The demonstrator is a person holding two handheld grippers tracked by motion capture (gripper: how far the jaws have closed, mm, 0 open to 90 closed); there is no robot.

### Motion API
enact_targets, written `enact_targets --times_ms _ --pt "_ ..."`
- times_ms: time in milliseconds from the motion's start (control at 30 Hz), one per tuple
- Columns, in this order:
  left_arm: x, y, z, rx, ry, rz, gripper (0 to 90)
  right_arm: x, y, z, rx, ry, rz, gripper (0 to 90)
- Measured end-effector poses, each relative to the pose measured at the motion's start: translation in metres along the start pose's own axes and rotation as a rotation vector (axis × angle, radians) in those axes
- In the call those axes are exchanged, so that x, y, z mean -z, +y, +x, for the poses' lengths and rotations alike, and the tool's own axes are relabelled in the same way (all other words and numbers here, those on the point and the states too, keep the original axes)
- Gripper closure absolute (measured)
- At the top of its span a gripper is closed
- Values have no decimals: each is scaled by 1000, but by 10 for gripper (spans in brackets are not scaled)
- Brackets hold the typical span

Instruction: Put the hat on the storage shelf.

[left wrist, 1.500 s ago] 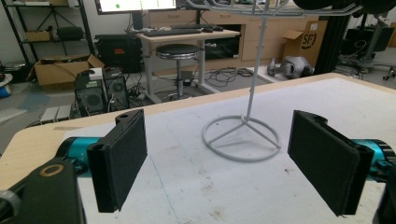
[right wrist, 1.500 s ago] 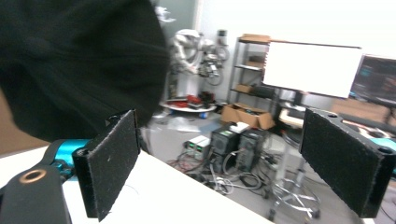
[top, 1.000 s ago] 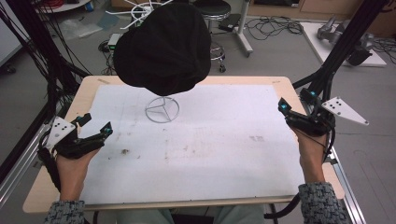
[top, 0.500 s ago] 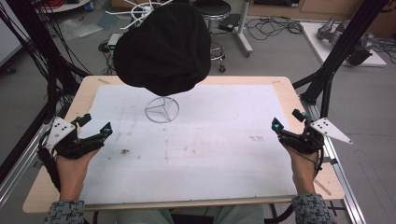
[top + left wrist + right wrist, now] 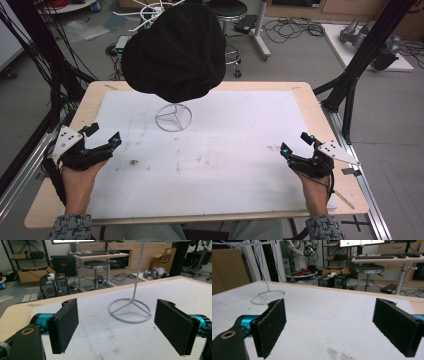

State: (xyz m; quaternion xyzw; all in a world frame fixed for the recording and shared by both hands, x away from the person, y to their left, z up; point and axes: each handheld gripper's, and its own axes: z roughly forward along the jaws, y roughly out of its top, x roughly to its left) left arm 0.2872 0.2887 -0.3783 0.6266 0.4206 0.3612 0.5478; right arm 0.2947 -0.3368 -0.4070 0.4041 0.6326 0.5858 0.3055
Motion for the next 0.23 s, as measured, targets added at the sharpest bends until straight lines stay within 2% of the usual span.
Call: enact_targets --times_ms 233 --pt "1 0 1 -1 4 4 199 2 -3 1 2 5 7 110"
